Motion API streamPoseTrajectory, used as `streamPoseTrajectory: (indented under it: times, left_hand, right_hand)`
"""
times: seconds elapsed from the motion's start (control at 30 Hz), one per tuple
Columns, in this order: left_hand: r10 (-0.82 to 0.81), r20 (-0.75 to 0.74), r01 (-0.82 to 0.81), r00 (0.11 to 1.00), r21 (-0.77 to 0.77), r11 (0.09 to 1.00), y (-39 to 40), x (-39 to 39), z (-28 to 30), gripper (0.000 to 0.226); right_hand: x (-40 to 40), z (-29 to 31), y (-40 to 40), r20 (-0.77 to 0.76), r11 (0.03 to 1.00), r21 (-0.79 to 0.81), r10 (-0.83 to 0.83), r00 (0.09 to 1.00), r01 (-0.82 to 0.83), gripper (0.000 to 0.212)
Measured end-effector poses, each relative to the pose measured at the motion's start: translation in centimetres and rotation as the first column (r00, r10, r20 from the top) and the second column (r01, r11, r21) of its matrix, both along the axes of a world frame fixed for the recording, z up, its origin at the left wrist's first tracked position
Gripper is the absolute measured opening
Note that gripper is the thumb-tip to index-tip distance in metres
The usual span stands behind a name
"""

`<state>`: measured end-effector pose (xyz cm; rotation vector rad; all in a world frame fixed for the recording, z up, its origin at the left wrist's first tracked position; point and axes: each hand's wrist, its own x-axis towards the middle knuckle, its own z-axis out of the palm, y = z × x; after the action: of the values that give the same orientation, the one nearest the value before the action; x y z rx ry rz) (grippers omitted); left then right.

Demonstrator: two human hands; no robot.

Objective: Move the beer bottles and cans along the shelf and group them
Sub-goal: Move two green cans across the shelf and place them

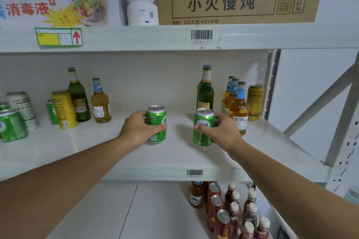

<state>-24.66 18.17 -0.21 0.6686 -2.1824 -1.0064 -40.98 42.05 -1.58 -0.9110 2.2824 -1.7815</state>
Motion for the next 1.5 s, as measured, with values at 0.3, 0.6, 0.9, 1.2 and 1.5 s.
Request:
streamPoseTrajectory:
  times: [0.3,0.6,0.9,1.2,1.5]
  left_hand:
    - [-0.050,-0.012,0.051,0.999,0.010,0.999,-9.0,-3.9,-0.8,0.050]
    - [-0.105,-0.059,0.107,0.993,0.035,0.994,-17.2,-6.9,-1.8,0.049]
    - [-0.157,-0.053,0.159,0.986,0.050,0.986,-20.7,-8.3,-2.5,0.046]
    - [-0.218,-0.047,0.221,0.975,0.059,0.974,-17.2,-10.0,-2.0,0.042]
    - [-0.249,0.004,0.249,0.968,0.045,0.968,-10.6,-12.5,-2.3,0.049]
  right_hand:
    - [-2.5,-0.6,-10.8,0.003,0.995,-0.007,-0.103,0.995,0.103,0.055]
    - [-7.7,-1.3,-20.1,-0.018,0.960,0.069,-0.271,0.962,0.272,0.064]
    - [-10.4,-1.4,-23.0,-0.062,0.953,0.100,-0.282,0.957,0.287,0.065]
    - [-9.4,-0.9,-20.9,-0.039,0.968,0.122,-0.216,0.976,0.219,0.096]
    - [-5.9,-0.7,-14.9,-0.305,0.950,0.257,-0.095,0.948,0.178,0.052]
